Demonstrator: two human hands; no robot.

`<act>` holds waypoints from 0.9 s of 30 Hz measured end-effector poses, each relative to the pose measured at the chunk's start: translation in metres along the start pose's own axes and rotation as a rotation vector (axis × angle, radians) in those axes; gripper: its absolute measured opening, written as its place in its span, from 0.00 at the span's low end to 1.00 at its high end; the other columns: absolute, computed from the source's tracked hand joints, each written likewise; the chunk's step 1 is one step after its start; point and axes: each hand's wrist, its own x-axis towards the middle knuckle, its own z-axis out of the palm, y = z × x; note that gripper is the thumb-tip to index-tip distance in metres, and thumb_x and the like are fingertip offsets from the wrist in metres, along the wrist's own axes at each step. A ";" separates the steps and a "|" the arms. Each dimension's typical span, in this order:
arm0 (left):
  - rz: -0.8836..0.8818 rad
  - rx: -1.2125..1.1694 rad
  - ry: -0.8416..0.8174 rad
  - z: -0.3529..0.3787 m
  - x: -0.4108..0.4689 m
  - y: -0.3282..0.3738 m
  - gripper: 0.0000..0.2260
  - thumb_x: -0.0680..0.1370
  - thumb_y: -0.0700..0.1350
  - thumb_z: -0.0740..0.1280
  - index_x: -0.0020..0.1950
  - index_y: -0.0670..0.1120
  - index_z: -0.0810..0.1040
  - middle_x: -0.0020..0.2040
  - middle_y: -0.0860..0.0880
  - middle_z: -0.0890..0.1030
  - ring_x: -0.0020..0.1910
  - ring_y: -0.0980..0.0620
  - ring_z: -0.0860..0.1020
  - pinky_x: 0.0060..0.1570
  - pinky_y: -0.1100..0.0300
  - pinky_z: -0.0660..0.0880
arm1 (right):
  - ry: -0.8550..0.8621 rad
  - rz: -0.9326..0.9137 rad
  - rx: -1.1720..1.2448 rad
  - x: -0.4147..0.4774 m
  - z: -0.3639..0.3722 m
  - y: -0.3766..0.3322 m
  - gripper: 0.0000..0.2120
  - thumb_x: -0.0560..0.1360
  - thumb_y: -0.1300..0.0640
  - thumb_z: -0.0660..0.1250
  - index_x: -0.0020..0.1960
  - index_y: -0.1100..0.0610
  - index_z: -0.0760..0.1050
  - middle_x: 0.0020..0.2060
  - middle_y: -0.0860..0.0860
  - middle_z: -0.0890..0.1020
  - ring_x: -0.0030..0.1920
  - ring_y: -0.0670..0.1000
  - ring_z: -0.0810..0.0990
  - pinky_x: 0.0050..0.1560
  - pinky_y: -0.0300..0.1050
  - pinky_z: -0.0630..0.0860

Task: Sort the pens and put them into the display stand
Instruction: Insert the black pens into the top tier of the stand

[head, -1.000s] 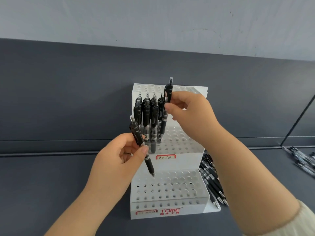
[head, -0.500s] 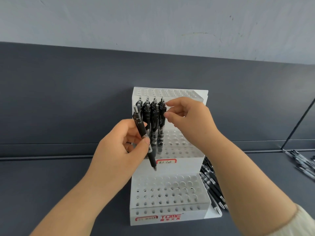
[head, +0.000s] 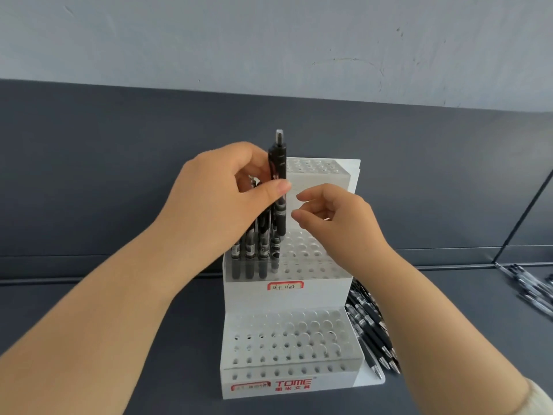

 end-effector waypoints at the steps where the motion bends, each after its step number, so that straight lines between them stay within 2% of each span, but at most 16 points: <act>1: -0.007 0.016 -0.010 0.002 0.001 0.000 0.04 0.71 0.55 0.69 0.43 0.57 0.78 0.38 0.63 0.79 0.40 0.67 0.75 0.37 0.79 0.67 | -0.004 0.000 -0.003 -0.001 -0.001 0.002 0.07 0.73 0.54 0.70 0.49 0.46 0.75 0.40 0.45 0.82 0.40 0.41 0.79 0.36 0.24 0.72; 6: -0.036 0.056 -0.046 0.012 0.002 -0.005 0.06 0.71 0.53 0.71 0.37 0.58 0.75 0.29 0.67 0.75 0.30 0.73 0.71 0.31 0.77 0.64 | -0.020 0.002 -0.013 -0.003 -0.004 0.007 0.07 0.73 0.54 0.70 0.49 0.46 0.75 0.39 0.45 0.82 0.41 0.43 0.80 0.36 0.28 0.75; 8: -0.039 0.102 -0.023 0.016 0.002 -0.008 0.05 0.70 0.55 0.71 0.38 0.57 0.77 0.32 0.61 0.76 0.32 0.68 0.71 0.30 0.72 0.63 | -0.026 0.004 -0.016 -0.004 -0.003 0.009 0.07 0.74 0.54 0.70 0.49 0.46 0.75 0.39 0.44 0.82 0.41 0.43 0.80 0.37 0.27 0.74; 11: -0.037 0.209 -0.001 0.018 0.002 -0.010 0.05 0.70 0.59 0.69 0.40 0.60 0.76 0.39 0.56 0.70 0.38 0.62 0.70 0.34 0.68 0.62 | -0.033 0.007 -0.015 -0.004 -0.002 0.011 0.07 0.74 0.55 0.70 0.50 0.46 0.75 0.39 0.45 0.82 0.41 0.44 0.80 0.38 0.26 0.74; 14: -0.047 0.247 -0.011 0.019 0.003 -0.012 0.06 0.70 0.61 0.68 0.42 0.61 0.77 0.42 0.56 0.69 0.42 0.62 0.70 0.37 0.69 0.64 | -0.036 0.011 -0.014 -0.004 -0.002 0.012 0.07 0.74 0.55 0.70 0.50 0.47 0.75 0.39 0.45 0.82 0.41 0.44 0.81 0.38 0.26 0.74; 18: -0.058 0.262 -0.009 0.019 0.005 -0.014 0.08 0.70 0.60 0.68 0.47 0.61 0.79 0.43 0.58 0.68 0.41 0.60 0.69 0.37 0.69 0.63 | -0.035 0.011 -0.013 -0.004 -0.001 0.013 0.07 0.74 0.55 0.70 0.50 0.46 0.75 0.39 0.45 0.82 0.41 0.44 0.81 0.38 0.28 0.75; 22: -0.038 0.273 0.028 0.020 0.007 -0.014 0.06 0.71 0.59 0.69 0.46 0.61 0.79 0.40 0.59 0.67 0.39 0.63 0.68 0.35 0.69 0.62 | -0.034 0.009 -0.014 -0.005 0.000 0.012 0.07 0.73 0.55 0.70 0.49 0.45 0.75 0.39 0.45 0.82 0.41 0.44 0.81 0.39 0.29 0.76; 27: 0.013 0.356 0.082 0.024 0.007 -0.015 0.06 0.72 0.58 0.69 0.47 0.60 0.80 0.40 0.60 0.66 0.37 0.58 0.68 0.34 0.69 0.61 | -0.038 0.019 -0.007 -0.007 0.001 0.013 0.07 0.74 0.55 0.70 0.49 0.45 0.75 0.39 0.45 0.82 0.41 0.44 0.81 0.39 0.29 0.76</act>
